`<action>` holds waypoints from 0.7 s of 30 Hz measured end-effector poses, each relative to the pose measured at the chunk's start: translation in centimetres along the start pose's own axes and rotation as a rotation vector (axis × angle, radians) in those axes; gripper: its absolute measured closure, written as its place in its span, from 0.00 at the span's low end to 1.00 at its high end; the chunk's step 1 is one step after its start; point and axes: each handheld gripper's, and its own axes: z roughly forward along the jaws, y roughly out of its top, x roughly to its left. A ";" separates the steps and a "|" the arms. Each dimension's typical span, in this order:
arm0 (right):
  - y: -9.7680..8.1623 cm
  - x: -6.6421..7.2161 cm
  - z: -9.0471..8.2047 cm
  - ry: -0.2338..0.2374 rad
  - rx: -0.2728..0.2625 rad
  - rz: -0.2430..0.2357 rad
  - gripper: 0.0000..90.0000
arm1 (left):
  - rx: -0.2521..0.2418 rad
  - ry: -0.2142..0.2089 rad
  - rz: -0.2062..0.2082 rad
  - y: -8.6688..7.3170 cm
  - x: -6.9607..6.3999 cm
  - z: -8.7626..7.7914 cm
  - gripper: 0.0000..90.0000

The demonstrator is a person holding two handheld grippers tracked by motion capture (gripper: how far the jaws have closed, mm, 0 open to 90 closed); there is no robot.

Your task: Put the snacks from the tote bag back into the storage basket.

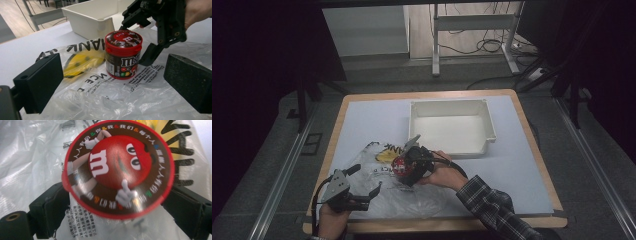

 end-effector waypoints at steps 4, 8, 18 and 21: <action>0.5 0.0 0.7 -0.007 0.027 -0.010 0.12 | 0.001 0.000 0.001 0.0 0.0 0.0 0.03; 0.9 0.2 1.3 -0.025 0.037 -0.021 0.14 | 0.004 -0.001 0.005 0.0 0.0 0.0 0.03; 1.6 0.7 2.2 -0.053 0.065 -0.057 0.26 | 0.007 -0.001 0.008 0.0 0.0 0.0 0.03; 1.6 0.6 2.1 -0.052 0.065 -0.053 0.27 | 0.009 -0.001 0.009 0.0 0.0 0.0 0.03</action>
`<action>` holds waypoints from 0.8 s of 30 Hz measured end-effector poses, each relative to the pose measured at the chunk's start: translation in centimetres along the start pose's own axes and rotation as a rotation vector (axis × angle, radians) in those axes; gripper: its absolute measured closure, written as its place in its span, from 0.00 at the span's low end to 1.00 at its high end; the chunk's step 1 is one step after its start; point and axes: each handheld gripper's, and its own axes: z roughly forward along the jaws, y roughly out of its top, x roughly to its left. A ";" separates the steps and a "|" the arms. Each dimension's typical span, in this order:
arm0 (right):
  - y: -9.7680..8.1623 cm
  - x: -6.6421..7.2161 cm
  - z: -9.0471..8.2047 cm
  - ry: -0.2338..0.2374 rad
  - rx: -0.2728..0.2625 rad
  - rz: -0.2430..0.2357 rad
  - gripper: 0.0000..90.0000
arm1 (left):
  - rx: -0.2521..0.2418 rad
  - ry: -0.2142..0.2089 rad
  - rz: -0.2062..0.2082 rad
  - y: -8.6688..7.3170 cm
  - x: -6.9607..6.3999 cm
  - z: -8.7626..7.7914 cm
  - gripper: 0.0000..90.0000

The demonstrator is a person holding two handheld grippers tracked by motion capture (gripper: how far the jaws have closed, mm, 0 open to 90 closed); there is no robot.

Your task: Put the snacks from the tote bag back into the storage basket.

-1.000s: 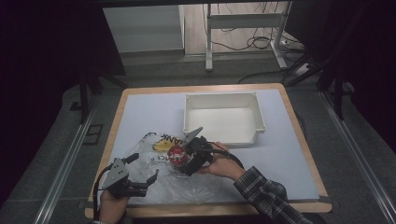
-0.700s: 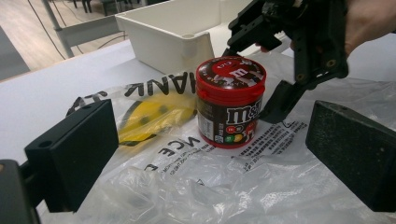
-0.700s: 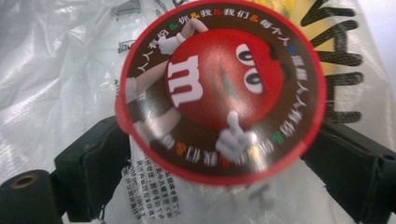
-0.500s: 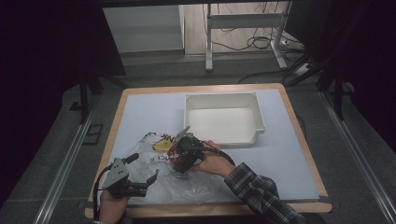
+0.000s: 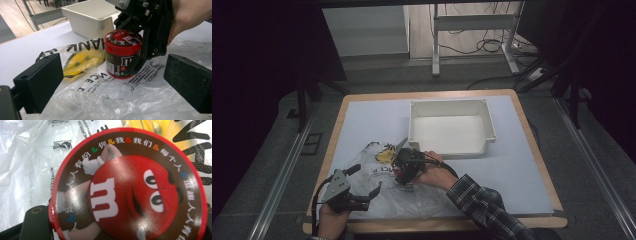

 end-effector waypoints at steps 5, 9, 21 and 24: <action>0.0 0.0 -0.1 0.001 -0.002 0.011 0.28 | 0.002 0.001 0.003 0.0 0.0 0.0 0.03; -0.1 0.0 -0.2 0.002 -0.003 0.014 0.28 | 0.003 0.002 0.004 0.0 0.0 0.0 0.03; 0.1 0.3 -0.8 0.017 -0.012 -0.025 0.29 | 0.003 0.003 0.005 0.0 0.0 0.0 0.03; 0.2 0.3 -1.4 0.018 -0.022 -0.033 0.29 | 0.003 0.003 0.005 0.0 0.0 0.0 0.03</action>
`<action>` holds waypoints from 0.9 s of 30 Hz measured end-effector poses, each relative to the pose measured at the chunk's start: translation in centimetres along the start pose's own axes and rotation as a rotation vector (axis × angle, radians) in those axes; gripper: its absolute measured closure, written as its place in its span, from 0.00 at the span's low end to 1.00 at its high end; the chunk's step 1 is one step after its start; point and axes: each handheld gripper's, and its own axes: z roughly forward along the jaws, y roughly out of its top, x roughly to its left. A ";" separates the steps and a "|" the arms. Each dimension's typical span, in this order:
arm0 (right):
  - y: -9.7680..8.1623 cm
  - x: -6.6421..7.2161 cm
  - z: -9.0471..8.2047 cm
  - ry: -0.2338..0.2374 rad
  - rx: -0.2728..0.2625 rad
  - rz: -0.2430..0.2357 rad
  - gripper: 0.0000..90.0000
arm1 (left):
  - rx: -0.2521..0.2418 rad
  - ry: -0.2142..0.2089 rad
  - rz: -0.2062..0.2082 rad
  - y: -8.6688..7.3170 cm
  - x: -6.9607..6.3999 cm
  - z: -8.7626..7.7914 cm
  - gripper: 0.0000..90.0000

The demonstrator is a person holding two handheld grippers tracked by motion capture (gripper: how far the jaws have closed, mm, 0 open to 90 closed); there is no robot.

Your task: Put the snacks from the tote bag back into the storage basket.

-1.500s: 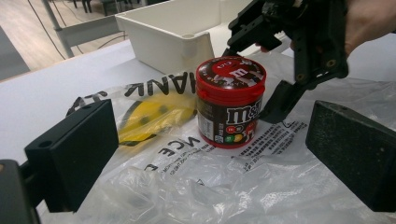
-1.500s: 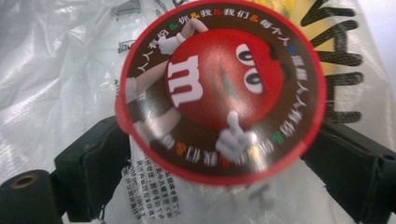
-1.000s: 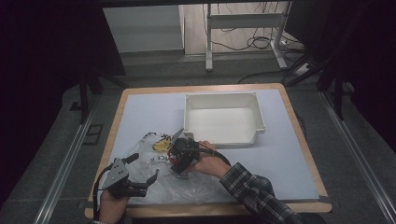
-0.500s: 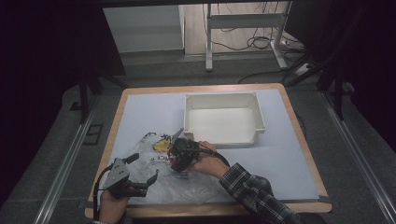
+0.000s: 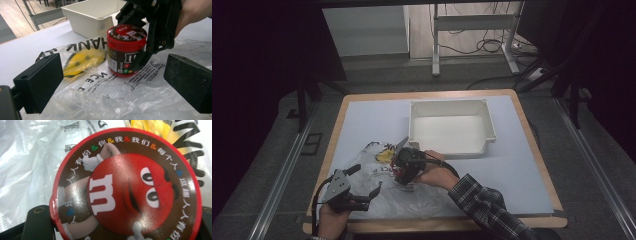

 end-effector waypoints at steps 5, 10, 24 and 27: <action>-0.1 0.0 -0.8 0.006 -0.013 -0.019 0.29 | 0.001 0.000 0.002 0.0 0.0 0.0 0.03; -0.4 -0.3 -1.5 0.018 -0.023 -0.029 0.29 | 0.006 0.002 0.006 0.0 0.0 0.0 0.03; -1.1 -1.1 -4.1 0.021 -0.051 -0.024 0.29 | 0.008 0.002 0.008 0.0 0.0 0.0 0.03; -1.3 -1.3 -4.6 0.017 -0.053 -0.023 0.29 | 0.006 0.001 0.005 0.0 -0.1 0.1 0.03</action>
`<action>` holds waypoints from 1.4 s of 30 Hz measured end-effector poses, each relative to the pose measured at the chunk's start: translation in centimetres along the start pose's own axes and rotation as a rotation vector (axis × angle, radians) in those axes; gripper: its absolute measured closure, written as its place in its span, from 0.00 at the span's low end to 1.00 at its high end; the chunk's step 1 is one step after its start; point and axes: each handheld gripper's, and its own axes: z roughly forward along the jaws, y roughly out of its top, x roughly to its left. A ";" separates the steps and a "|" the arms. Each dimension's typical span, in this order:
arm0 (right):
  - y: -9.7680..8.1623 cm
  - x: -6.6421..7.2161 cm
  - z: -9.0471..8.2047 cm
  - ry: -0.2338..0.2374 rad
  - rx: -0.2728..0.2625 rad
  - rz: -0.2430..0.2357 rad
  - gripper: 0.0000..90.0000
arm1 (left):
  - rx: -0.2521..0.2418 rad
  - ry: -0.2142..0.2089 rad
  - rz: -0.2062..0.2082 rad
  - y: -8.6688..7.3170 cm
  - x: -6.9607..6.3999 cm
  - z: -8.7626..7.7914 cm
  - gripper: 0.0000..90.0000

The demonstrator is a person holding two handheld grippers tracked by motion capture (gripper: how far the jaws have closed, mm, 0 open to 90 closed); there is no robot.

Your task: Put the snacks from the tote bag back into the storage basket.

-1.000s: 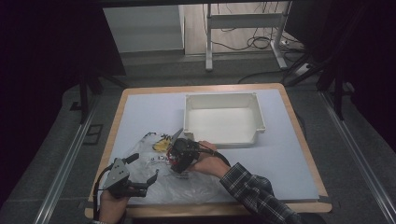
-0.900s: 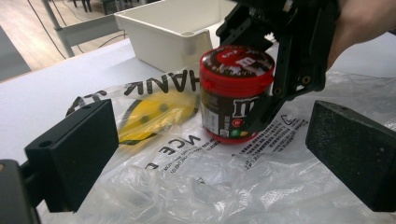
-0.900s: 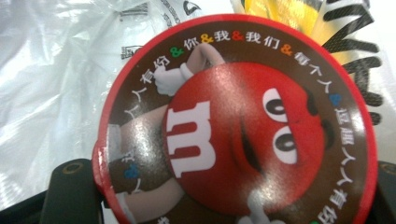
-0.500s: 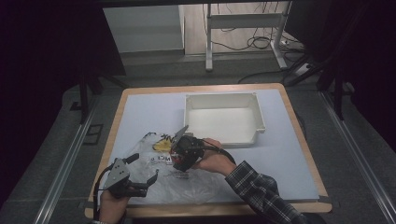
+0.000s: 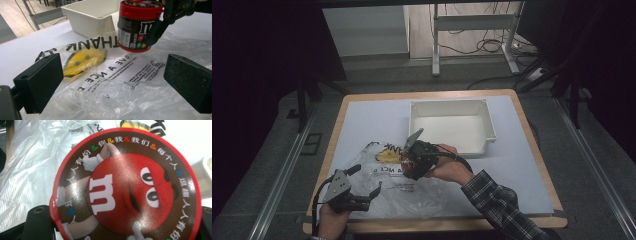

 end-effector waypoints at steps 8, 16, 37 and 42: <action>-0.5 -0.6 -1.5 0.000 -0.003 0.003 0.29 | 0.001 0.000 0.001 0.0 0.0 0.0 0.03; -0.9 -1.4 -3.0 -0.009 -0.016 0.015 0.29 | 0.002 0.001 0.001 0.0 0.0 0.1 0.03; -2.8 -3.7 -5.5 -0.063 -0.021 0.079 0.29 | 0.003 0.003 0.002 0.0 0.0 0.1 0.03; -3.1 -4.2 -5.7 -0.075 -0.024 0.075 0.29 | 0.003 0.003 0.002 0.0 0.0 0.1 0.03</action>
